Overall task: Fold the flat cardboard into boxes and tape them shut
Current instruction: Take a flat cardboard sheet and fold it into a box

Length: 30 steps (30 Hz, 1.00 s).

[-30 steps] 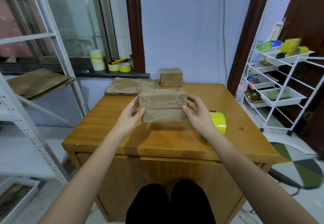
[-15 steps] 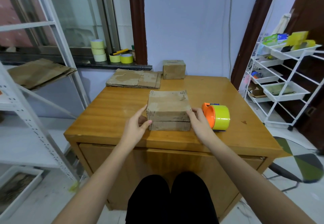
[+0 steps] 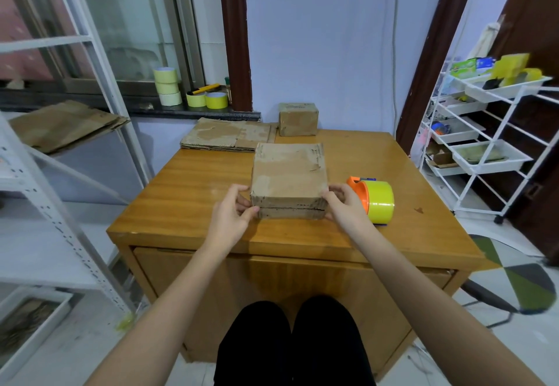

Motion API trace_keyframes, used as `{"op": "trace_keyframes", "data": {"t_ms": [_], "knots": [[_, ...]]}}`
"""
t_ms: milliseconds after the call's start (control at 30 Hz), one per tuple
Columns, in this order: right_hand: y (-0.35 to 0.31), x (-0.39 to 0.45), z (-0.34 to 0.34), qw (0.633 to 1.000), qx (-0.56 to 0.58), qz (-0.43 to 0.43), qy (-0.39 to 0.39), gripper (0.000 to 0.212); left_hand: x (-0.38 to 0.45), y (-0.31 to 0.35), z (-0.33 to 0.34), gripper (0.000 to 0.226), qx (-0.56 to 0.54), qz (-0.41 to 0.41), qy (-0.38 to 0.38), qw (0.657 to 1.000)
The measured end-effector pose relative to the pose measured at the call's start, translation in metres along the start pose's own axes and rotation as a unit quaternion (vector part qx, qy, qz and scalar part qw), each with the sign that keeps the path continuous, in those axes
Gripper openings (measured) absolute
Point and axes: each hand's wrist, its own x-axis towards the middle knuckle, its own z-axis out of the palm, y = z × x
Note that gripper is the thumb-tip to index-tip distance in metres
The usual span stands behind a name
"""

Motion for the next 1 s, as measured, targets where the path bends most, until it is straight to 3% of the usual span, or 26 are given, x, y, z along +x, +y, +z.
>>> {"op": "trace_keyframes", "data": {"t_ms": [100, 233, 467, 700, 833, 1000], "knots": [[0.003, 0.002, -0.001, 1.000, 0.015, -0.015, 0.008, 0.030, 0.001, 0.002, -0.005, 0.038, 0.106, 0.048, -0.040, 0.992], [0.005, 0.000, -0.002, 0.999, 0.023, -0.032, -0.003, 0.028, 0.004, 0.001, -0.012, 0.035, 0.259, 0.124, -0.071, 0.955], [0.014, -0.003, -0.005, 0.997, -0.046, -0.031, -0.044, 0.045, 0.003, 0.002, -0.011, 0.025, 0.363, 0.106, -0.105, 0.920], [0.024, -0.003, -0.009, 0.987, -0.108, -0.033, -0.113, 0.036, -0.002, -0.003, -0.015, 0.021, 0.350, 0.111, -0.124, 0.922], [0.024, -0.003, -0.009, 0.985, -0.134, -0.015, -0.109, 0.033, -0.002, -0.005, -0.019, 0.019, 0.353, 0.101, -0.141, 0.919], [0.011, 0.002, -0.014, 0.984, -0.153, -0.041, -0.083, 0.027, 0.007, -0.003, -0.029, 0.020, 0.263, 0.026, -0.126, 0.956]]}}
